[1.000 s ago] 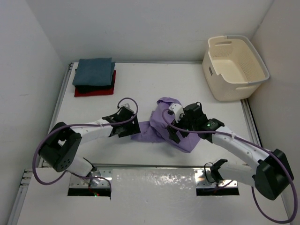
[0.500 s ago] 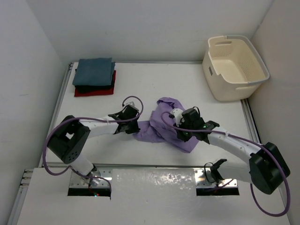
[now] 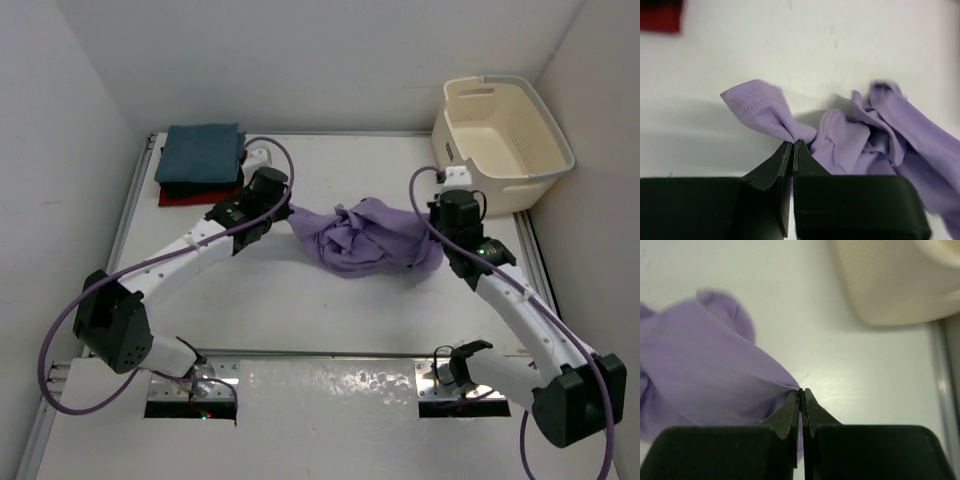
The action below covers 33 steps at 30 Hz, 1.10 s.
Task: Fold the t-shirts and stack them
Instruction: Flatten out the tshirt
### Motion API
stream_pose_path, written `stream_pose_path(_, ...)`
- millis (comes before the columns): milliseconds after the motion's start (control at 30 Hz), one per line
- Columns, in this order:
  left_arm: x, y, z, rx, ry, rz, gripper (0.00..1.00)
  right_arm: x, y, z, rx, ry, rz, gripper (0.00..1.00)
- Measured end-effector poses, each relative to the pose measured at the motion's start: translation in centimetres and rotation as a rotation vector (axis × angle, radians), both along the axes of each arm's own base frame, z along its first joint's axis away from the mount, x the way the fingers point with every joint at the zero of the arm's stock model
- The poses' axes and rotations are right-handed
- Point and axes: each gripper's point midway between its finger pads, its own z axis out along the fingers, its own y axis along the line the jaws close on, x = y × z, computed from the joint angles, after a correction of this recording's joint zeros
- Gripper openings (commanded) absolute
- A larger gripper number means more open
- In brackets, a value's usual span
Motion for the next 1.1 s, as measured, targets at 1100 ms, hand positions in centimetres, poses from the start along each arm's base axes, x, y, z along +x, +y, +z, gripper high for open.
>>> stream_pose_path(1100,-5.8,13.1,36.1,-0.152,-0.856,0.277,0.0,-2.7,-7.7,29.0,-0.034,-0.685,-0.292,0.0)
